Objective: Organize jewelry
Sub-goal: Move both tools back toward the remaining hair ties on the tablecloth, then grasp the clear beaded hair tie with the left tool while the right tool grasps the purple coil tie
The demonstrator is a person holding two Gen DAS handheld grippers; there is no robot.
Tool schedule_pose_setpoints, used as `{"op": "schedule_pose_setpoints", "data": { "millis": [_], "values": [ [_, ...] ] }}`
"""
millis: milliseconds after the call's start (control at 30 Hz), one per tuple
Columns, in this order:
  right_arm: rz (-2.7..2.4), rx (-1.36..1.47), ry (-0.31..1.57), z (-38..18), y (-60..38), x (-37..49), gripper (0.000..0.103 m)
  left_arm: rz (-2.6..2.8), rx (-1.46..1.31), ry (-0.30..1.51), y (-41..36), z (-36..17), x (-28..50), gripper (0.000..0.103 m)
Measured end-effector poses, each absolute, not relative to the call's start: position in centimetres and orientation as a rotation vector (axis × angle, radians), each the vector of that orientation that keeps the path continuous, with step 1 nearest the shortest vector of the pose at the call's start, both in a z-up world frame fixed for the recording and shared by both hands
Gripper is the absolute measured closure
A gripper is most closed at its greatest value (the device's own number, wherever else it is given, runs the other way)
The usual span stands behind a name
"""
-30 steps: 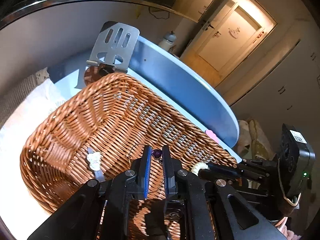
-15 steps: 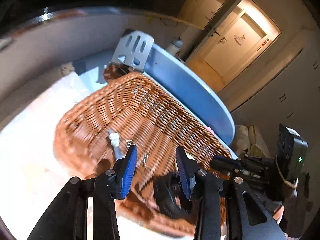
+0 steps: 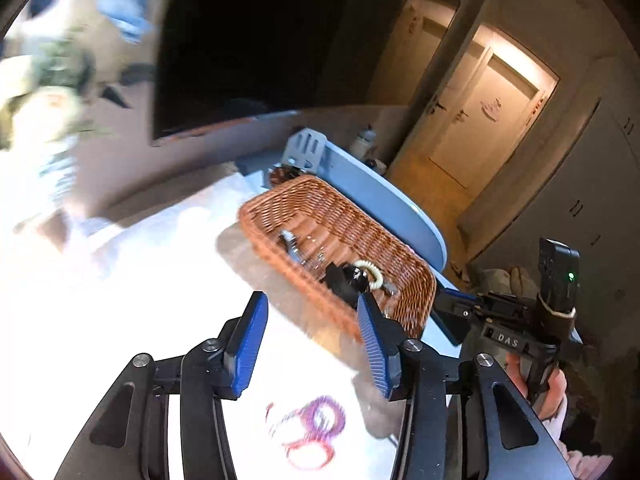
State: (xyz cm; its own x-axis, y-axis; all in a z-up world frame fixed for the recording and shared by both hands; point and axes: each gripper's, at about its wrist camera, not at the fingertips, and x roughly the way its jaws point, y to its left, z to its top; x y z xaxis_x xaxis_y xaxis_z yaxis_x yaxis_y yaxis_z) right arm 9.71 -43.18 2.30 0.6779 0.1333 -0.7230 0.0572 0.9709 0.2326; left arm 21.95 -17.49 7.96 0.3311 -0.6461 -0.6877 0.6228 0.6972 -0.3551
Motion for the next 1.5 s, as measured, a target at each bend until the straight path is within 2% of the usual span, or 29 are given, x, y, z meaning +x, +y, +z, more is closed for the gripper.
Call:
{"op": "schedule_pose_setpoints", "data": {
  "millis": [267,533,767,1000,1400,1500],
  "values": [
    [0.127,0.211,0.836,1.5,-37.6,7.5,0.076,-0.764,-0.060,0.863,-9.5,8.6,17.3,0.052],
    [0.157,0.246,0.922,-3.2,-34.4,7.5,0.076,-0.741,-0.111,0.936,-6.2,3.7,17.0,0.052],
    [0.142,0.297,0.971,-7.5,-34.3,8.2,0.076,-0.808,-0.098,1.033,-11.0,-1.2,18.9,0.052],
    [0.138,0.269,0.960,-8.8,-33.9,9.3,0.076,-0.823,-0.008,1.092,-17.4,-4.4,21.1,0.052],
    [0.126,0.145,0.943,-9.6,-32.0,10.8,0.076,-0.739,0.188,1.038,-23.0,-8.3,22.1,0.053],
    [0.106,0.083,0.933,-9.8,-31.0,11.2,0.076,-0.692,0.275,0.997,-23.7,-8.4,21.5,0.065]
  ]
}}
